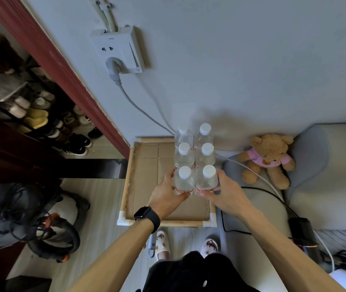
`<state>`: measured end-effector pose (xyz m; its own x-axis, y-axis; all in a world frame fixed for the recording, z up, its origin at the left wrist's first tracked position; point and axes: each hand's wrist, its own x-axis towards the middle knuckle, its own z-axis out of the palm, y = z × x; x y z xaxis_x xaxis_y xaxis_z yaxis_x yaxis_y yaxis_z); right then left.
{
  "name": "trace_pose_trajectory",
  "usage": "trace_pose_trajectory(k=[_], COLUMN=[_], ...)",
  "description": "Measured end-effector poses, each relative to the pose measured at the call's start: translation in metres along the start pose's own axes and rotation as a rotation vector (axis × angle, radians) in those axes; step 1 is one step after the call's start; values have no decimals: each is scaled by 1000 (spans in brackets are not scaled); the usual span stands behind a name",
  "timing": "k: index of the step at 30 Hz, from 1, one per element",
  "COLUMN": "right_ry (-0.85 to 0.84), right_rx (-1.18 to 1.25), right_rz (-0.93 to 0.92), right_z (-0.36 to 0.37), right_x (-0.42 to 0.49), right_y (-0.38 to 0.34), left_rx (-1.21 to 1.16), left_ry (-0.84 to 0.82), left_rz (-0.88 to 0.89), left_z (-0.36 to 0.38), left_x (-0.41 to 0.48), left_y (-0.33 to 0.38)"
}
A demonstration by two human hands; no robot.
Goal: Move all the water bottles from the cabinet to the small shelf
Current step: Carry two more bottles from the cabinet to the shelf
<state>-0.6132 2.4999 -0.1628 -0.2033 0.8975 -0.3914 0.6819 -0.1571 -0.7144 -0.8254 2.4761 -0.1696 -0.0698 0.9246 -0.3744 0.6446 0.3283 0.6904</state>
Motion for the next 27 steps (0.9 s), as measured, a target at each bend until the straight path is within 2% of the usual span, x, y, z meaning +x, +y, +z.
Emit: trace_pose_trajectory(k=[8,13,15,18,21,27], right_ry=[-59,-115,-141,-202,-373,-480], right_rx=[43,38,-12,-231,-469,-545], right_rz=[-18,-11,-7,-5,-98,-350], right_z=[1,-2,2,11,22,58], right_x=[-3,-13,-19,-25,-34,-55], right_y=[6,14,22,29,21,-26], left_rx=[66,57,66,60,67,91], left_ry=[-30,3,9,8,6,111], left_rz=[-10,-77,-138,-214,-267,-336], left_z=[2,8,13,22,27,8], left_x=[-3,-8,-17,-34,-60,-126], left_y=[-3,-3,-6,-19,-37,-77])
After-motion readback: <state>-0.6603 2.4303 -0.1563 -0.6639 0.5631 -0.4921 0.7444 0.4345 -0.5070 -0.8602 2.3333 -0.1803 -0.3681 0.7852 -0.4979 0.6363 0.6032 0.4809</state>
